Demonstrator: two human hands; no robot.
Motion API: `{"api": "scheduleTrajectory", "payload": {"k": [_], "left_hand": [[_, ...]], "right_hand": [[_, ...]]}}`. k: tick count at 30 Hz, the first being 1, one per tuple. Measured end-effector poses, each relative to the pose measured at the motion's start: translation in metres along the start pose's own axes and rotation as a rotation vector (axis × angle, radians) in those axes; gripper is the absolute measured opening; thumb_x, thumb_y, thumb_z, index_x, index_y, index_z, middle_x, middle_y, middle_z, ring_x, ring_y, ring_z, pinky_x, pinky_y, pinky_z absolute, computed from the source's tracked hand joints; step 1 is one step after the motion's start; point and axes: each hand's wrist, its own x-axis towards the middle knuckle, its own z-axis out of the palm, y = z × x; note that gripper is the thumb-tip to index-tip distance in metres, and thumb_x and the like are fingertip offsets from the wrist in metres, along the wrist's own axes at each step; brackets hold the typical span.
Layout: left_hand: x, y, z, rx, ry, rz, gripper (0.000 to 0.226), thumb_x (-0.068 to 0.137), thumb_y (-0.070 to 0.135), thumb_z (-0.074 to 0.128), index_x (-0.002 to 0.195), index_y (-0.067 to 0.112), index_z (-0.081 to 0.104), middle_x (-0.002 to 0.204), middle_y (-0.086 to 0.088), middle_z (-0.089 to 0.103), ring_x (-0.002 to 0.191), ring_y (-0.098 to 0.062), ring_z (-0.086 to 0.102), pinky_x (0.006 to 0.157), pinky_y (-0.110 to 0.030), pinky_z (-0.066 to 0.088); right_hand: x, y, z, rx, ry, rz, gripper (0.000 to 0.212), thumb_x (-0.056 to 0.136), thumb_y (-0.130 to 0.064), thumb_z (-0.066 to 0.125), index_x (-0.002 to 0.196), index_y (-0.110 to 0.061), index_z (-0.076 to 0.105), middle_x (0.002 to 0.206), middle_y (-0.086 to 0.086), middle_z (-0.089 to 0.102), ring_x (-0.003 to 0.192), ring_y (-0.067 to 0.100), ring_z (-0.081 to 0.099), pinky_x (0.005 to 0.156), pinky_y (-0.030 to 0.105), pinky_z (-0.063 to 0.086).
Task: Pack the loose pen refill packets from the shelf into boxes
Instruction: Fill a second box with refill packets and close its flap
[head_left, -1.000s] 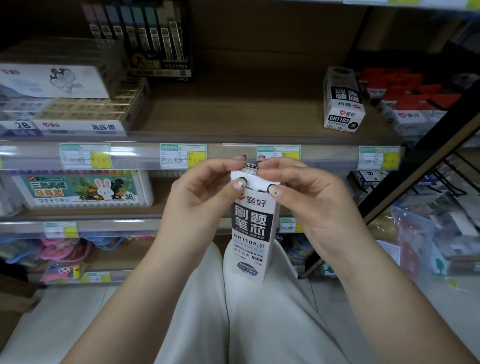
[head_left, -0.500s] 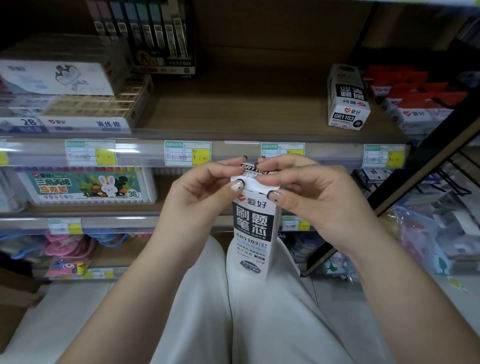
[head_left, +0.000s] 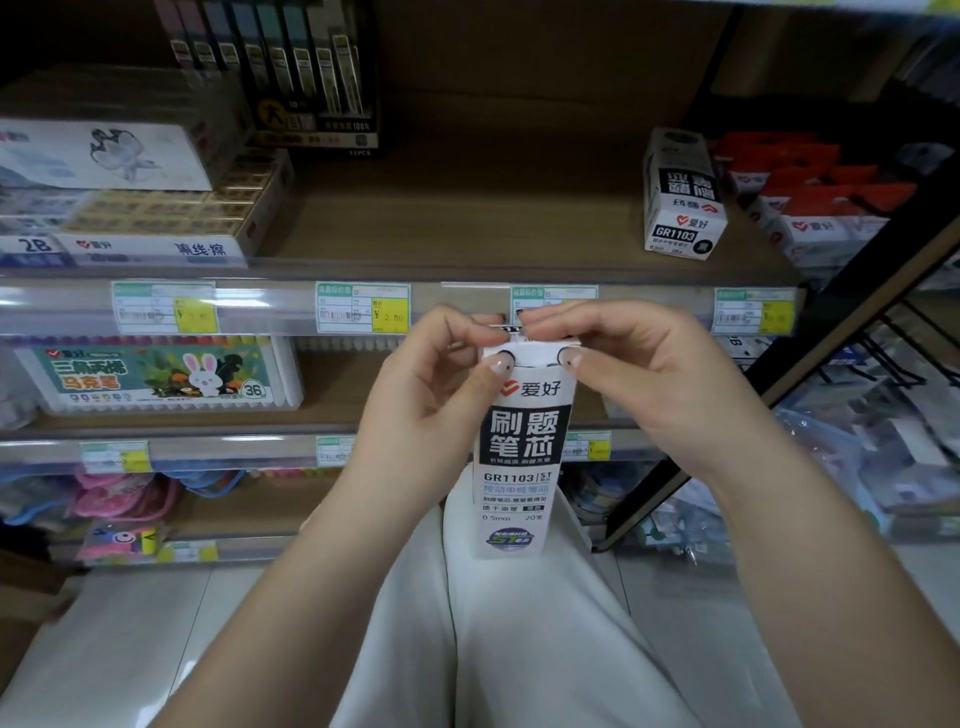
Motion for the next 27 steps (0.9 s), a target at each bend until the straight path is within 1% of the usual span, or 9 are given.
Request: {"api": "scheduleTrajectory", "payload": {"k": [5,7,8,11,15,17,21,25,27], "left_hand": [[-0.001,-0.001,-0.001,0.051,0.028,0.041,0.029,0.080,0.011,0.057,0.072,0.039,0.063,0.109,0.002,0.063,0.092,0.003,0.064,0.077,-0.020,0.052],[-0.001,0.000,-0.002,0.041,0.010,0.023,0.028,0.079,0.012,0.057,0.071,0.038,0.063,0.107,0.006,0.064,0.090,0.000,0.065,0.077,-0.023,0.052],[0.000,0.000,-0.002,0.040,0.008,0.012,0.024,0.079,0.012,0.058,0.072,0.035,0.062,0.107,0.007,0.065,0.089,-0.001,0.065,0.077,-0.025,0.053],[0.000,0.004,-0.001,0.026,0.013,-0.022,0.011,0.076,0.013,0.060,0.076,0.024,0.058,0.104,0.008,0.065,0.081,-0.002,0.064,0.074,-0.027,0.054],[0.002,0.011,0.001,0.096,-0.007,-0.060,0.017,0.069,0.021,0.069,0.070,0.035,0.061,0.098,0.018,0.068,0.082,0.000,0.064,0.068,-0.025,0.052],[0.005,0.018,0.000,0.171,-0.024,-0.094,0.014,0.069,0.020,0.067,0.070,0.033,0.061,0.094,0.017,0.070,0.078,-0.001,0.065,0.068,-0.027,0.054],[0.020,0.039,-0.009,0.444,-0.156,-0.150,0.013,0.070,0.025,0.072,0.081,0.024,0.064,0.091,0.005,0.072,0.081,-0.015,0.070,0.079,-0.045,0.056],[0.034,0.055,-0.014,0.679,-0.329,-0.102,0.016,0.073,0.035,0.071,0.086,0.029,0.065,0.089,0.010,0.072,0.085,-0.010,0.069,0.083,-0.043,0.054],[0.035,0.057,-0.015,0.702,-0.361,-0.110,0.021,0.072,0.038,0.071,0.090,0.030,0.065,0.090,0.011,0.072,0.086,-0.009,0.069,0.082,-0.043,0.055]], "right_hand": [[0.000,0.009,-0.004,0.035,-0.036,-0.038,0.022,0.078,-0.010,0.059,0.093,-0.017,0.074,0.107,-0.014,0.069,0.108,0.004,0.061,0.087,0.016,0.047],[0.000,0.012,-0.004,0.043,-0.041,-0.063,0.030,0.078,-0.009,0.060,0.106,-0.017,0.065,0.105,-0.017,0.069,0.108,0.004,0.061,0.087,0.016,0.047],[0.000,0.013,-0.004,0.055,-0.042,-0.070,0.031,0.078,-0.008,0.060,0.107,-0.019,0.064,0.104,-0.017,0.069,0.107,0.005,0.061,0.087,0.016,0.047],[0.001,0.013,-0.004,0.091,-0.035,-0.075,0.026,0.078,-0.009,0.061,0.098,-0.022,0.070,0.106,-0.014,0.069,0.107,0.007,0.062,0.087,0.018,0.047],[0.000,0.013,0.000,0.089,-0.035,-0.085,0.029,0.079,-0.007,0.060,0.106,-0.014,0.065,0.104,-0.013,0.069,0.106,0.006,0.062,0.086,0.017,0.047],[0.000,0.011,0.001,0.088,-0.040,-0.078,0.024,0.078,-0.007,0.060,0.100,-0.010,0.071,0.104,-0.012,0.069,0.106,0.006,0.063,0.088,0.018,0.047],[0.001,0.007,0.000,0.076,-0.036,-0.040,0.021,0.076,-0.010,0.061,0.093,-0.017,0.070,0.107,-0.007,0.069,0.105,0.008,0.064,0.092,0.025,0.050],[0.003,0.006,0.001,0.042,-0.016,-0.062,0.023,0.076,-0.012,0.061,0.090,-0.029,0.070,0.097,-0.013,0.072,0.101,0.006,0.065,0.090,0.024,0.050],[0.002,0.007,0.002,0.041,0.001,-0.066,0.023,0.078,-0.013,0.061,0.092,-0.029,0.070,0.099,-0.009,0.072,0.101,0.010,0.066,0.091,0.029,0.051]]}}
